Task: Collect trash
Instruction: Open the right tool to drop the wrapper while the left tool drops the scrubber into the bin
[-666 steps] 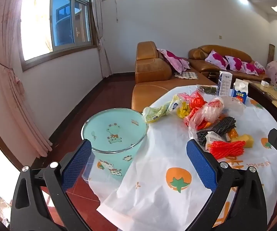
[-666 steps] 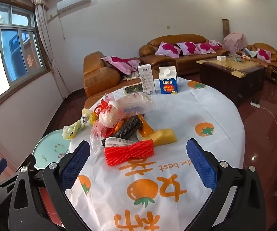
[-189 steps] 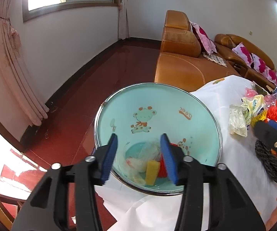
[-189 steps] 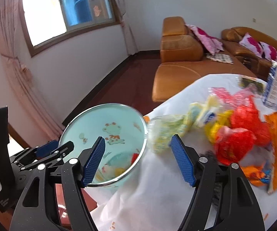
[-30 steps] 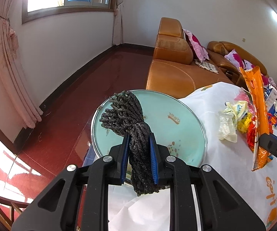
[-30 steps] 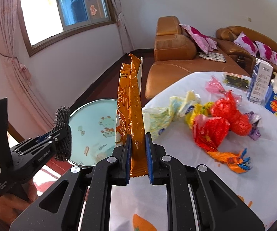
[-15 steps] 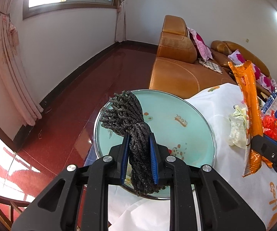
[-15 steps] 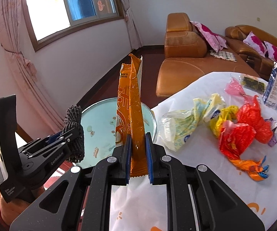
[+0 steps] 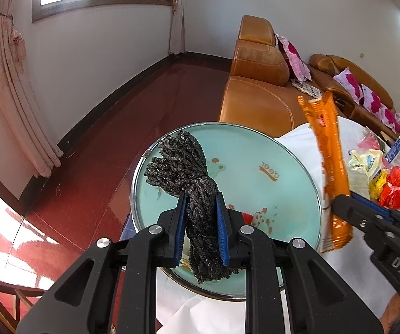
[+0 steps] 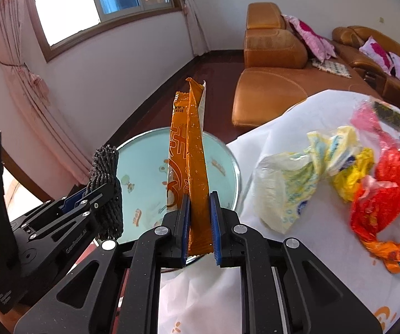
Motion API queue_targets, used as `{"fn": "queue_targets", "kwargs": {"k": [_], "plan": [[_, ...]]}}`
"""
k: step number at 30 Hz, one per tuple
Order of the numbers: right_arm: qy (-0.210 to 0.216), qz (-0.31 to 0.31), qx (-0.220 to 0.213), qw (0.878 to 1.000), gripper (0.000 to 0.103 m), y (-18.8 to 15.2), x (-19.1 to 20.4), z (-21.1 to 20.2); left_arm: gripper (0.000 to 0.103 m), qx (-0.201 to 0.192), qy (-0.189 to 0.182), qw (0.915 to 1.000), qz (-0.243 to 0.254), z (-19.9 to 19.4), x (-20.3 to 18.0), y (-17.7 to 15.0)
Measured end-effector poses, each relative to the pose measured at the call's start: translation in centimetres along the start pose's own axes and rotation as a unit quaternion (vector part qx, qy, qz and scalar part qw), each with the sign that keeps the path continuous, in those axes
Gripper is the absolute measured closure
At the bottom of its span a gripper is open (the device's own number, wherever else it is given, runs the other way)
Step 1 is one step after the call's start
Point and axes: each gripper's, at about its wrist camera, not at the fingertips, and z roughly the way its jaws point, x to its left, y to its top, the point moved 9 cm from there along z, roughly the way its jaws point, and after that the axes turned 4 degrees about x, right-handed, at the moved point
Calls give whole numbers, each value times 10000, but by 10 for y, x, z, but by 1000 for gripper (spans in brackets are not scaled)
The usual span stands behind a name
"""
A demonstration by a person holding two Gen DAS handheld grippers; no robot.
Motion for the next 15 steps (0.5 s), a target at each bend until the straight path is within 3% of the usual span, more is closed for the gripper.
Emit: {"fn": "queue_targets", "kwargs": {"k": [6,10,15], "plan": [[-12,-113,107,9999,86,0,4,18,83,51,38,10000,-15,3,-1,-1],[-3,-148,210,9997,76,-4,5,26,83,60,48,10000,-9,4,-3,0],[-22,-82,109,9999,76,-4,2,20,83,74,63,10000,-8,5,-4,0]]}}
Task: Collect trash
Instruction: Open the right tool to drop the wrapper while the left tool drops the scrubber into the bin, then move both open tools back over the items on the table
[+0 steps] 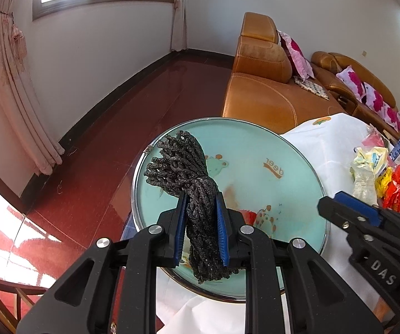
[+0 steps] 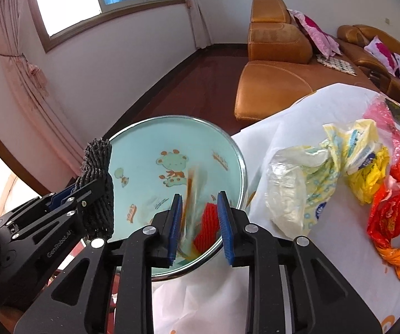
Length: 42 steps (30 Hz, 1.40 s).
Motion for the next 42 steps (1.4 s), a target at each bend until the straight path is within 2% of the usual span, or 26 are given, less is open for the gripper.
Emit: {"fn": "queue_targets", "kwargs": {"k": [14,19,22,24,26,27,28,42], "plan": [[-209,293,-400,9986,72,-8,-28,-45,82,0,14,9999,169,-1,-10,0],[-230,459,-464,9976,70,-14,-39,-57,78,37,89,9997,232,-2,-12,-1],[-263,534,-510,9969,67,-18,-43,-62,70,52,158,9995,257,-4,-13,-2],[-257,573,-518,9967,67,-19,-44,-66,61,27,184,9995,255,-8,-13,-2],[-266,596,-548,9964,65,-20,-46,-70,45,-36,234,9994,268,-13,-14,-2],[-275,606,-563,9962,60,-21,-46,-72,35,-76,267,9993,266,-17,-14,-2],[-296,629,-595,9958,57,-22,-48,-75,32,-109,294,9992,259,-19,-13,-1],[-452,1067,-862,9895,54,-38,-86,-115,11,-354,452,9973,451,-50,-34,-2]]}}
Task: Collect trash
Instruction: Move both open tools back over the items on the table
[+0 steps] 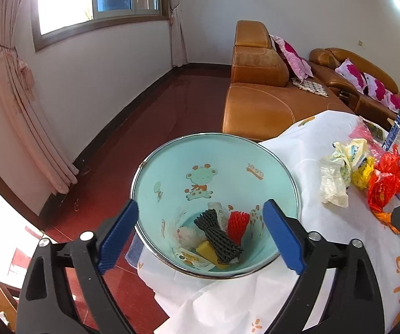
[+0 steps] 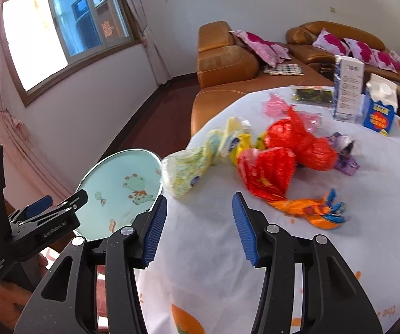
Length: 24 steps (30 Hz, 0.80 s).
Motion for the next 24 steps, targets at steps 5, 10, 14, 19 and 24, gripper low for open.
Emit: {"fn": "queue_targets", "kwargs": {"k": [5,10,14,19,24], "plan": [[-72,158,-98,9998,54,-4,-21,-15,7,-81,16,10000,18,-13,-4,-1],[-285,319,-89,9990,54,-17,-51,-24,6,-21,-38,10000,32,-17,-10,-12],[-460,624,88,9970,54,-35,-85,-25,6,135,-206,9995,185,-13,-28,-26],[-651,733,162,9950,54,-47,-114,-29,6,253,-440,9971,560,-10,-63,-39],[-605,543,350,9961,54,-42,-125,-22,6,255,-537,9950,797,-11,-80,-43]]}}
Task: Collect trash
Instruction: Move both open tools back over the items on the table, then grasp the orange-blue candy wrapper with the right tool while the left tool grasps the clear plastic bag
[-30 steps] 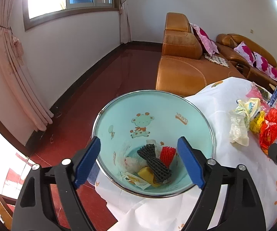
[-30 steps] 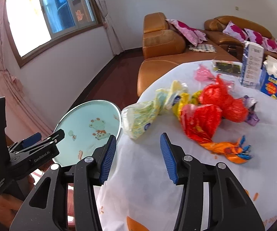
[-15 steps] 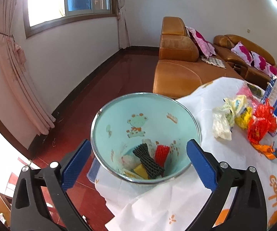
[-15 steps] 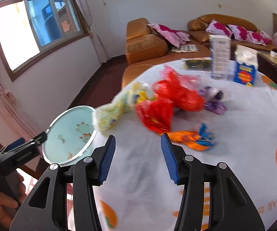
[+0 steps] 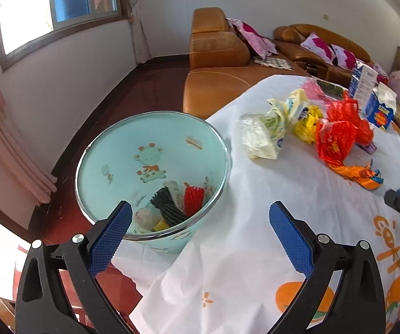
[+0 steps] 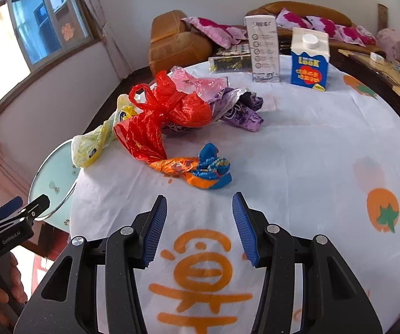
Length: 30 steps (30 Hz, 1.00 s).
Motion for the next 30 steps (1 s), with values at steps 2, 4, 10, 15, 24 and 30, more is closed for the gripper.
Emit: {"fn": "queue_targets", "kwargs": {"k": [2,4,10,15,24,30], "plan": [[60,-188,30,9998,54,9,2,3,6,-25,-22,10000,50,-1,-2,1],[122,-409,20,9991,49,19,7,8,6,-61,-20,10000,72,-2,-2,3],[265,-986,411,9939,42,35,17,43,6,-178,-86,9997,171,-2,-7,20],[21,-1516,581,9867,55,31,16,57,6,-243,-109,9991,328,8,-19,36],[-53,-1979,491,9790,74,16,14,45,8,-212,-375,9987,277,39,-44,67],[288,-1704,190,9848,75,12,9,3,26,-206,-516,9977,379,55,-66,74]]}}
